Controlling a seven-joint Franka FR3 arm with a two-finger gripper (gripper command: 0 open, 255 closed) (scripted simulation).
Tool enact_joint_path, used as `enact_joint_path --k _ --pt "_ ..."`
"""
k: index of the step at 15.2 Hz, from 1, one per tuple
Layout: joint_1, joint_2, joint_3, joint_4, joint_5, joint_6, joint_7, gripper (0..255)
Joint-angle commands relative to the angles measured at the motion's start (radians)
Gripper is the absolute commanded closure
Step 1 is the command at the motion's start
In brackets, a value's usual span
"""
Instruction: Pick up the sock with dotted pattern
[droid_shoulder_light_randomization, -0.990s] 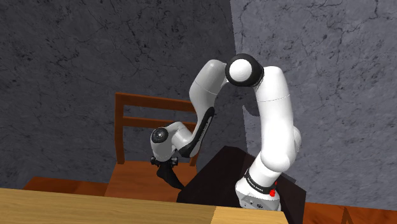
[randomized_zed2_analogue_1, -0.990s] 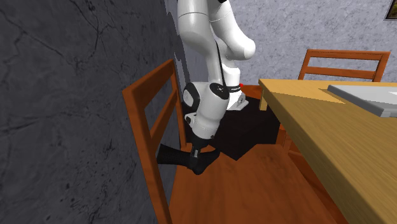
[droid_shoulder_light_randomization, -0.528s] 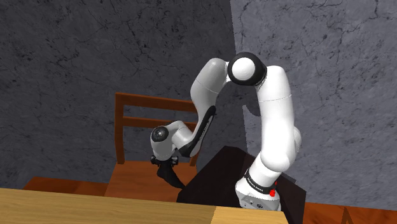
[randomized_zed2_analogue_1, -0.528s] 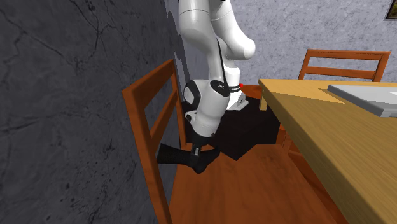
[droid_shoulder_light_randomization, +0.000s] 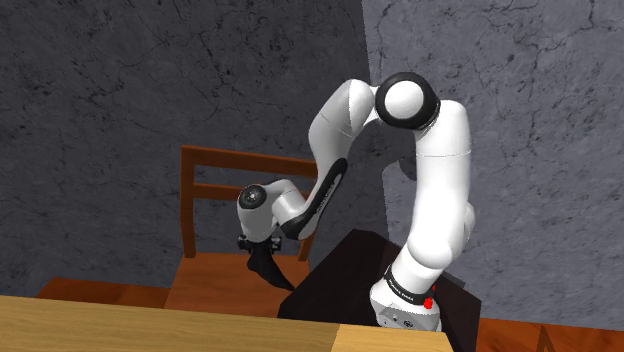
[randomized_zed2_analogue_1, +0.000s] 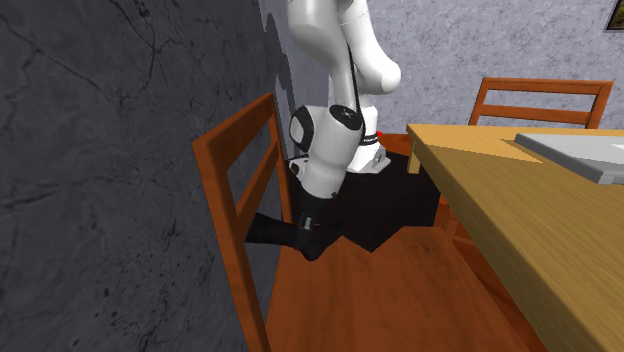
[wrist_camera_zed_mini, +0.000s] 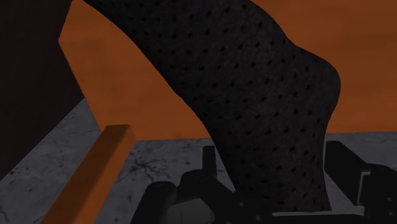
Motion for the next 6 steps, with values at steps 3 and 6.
enact_joint_path --k 3,6 --pt "-0.026 -0.064 0.039 -0.028 0.067 -0.014 -0.053 255" --pt "-0.034 -0.082 0.05 -0.035 0.087 -0.018 -0.069 255"
